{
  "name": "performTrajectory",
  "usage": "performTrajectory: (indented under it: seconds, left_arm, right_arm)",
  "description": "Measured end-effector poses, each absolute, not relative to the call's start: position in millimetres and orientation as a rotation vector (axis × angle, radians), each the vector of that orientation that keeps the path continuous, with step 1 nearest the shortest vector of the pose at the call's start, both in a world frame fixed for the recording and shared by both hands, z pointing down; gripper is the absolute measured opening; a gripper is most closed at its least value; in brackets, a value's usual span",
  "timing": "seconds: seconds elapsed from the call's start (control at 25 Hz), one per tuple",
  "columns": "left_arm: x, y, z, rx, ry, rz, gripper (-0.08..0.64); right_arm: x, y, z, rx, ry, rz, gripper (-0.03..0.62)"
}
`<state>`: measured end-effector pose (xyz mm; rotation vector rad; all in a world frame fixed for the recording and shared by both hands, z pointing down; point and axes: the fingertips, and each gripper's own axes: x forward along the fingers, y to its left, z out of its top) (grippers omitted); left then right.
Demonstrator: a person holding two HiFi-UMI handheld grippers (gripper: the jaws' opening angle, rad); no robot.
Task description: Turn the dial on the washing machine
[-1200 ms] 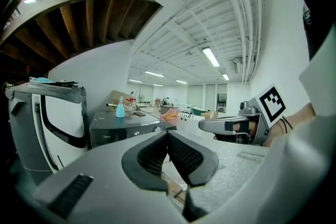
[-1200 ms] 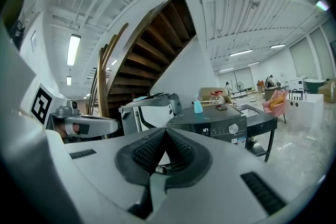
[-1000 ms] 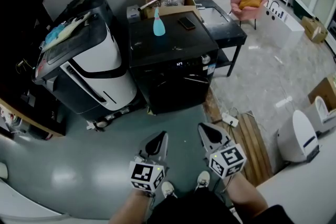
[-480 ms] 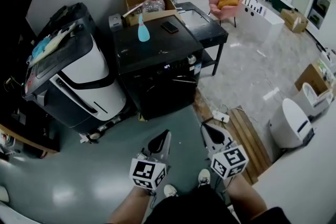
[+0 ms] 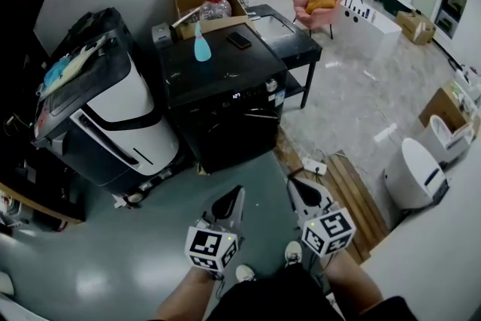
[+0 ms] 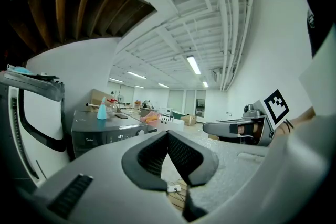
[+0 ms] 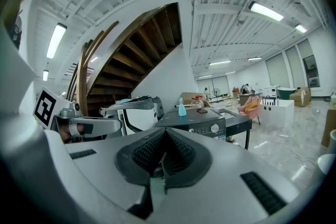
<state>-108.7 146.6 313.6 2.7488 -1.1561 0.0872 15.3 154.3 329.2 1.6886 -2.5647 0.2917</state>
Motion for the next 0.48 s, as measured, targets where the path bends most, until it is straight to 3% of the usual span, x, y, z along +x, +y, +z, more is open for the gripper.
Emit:
performTrajectory:
  seconds: [0.48]
  left_arm:
    - [-109.2, 153.5, 311.8, 2.73, -1.17, 0.1, 0.005]
  right_arm:
    - [13.8, 159.1, 323.0, 1.684, -2.576, 0.285, -0.003]
